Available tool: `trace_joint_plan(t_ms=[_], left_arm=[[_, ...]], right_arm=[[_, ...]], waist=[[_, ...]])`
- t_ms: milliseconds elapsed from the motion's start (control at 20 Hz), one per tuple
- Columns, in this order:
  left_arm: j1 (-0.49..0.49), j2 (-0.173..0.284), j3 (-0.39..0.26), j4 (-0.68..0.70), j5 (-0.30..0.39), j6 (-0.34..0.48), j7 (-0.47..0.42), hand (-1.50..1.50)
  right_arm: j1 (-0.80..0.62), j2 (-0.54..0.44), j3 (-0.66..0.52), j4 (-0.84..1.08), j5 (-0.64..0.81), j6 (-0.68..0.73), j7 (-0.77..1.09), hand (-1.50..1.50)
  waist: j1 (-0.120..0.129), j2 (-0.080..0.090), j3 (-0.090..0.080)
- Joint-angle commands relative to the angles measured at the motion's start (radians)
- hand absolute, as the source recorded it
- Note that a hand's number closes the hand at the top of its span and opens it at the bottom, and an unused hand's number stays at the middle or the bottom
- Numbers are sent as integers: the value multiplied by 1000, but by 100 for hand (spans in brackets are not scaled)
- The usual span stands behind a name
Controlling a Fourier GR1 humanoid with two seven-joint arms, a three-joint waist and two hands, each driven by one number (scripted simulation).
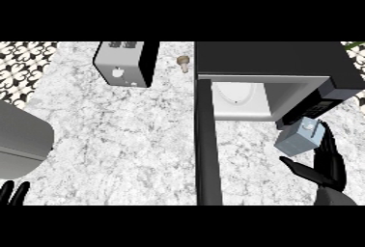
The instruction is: Pick up the milk, place it into the microwave and close the microwave
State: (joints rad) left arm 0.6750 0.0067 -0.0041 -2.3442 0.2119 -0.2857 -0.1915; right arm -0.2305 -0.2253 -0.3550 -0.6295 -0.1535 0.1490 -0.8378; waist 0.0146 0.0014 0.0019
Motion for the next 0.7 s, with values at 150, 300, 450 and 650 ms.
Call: trace_joint_plan(t_ms=[150,300,450,650], left_arm=[[-27,-6,-12,-2,-1,10,22,-150],[-13,-5,21,38,27,-8,5,-150],[47,-6,37,13,40,-48,-28,-150],[12,10,59,-9,70,-43,30,-150]], right_arm=[[-43,18,-16,23,34,-153,-149,150],[-92,-7,-53,-2,29,-279,-109,150],[-27,35,-50,-54,-23,-182,-149,150],[-58,98,26,-179,2,-249,-47,150]], waist=[[-5,-1,-1],[-5,-2,-2],[-8,-4,-2],[-11,-4,-2]])
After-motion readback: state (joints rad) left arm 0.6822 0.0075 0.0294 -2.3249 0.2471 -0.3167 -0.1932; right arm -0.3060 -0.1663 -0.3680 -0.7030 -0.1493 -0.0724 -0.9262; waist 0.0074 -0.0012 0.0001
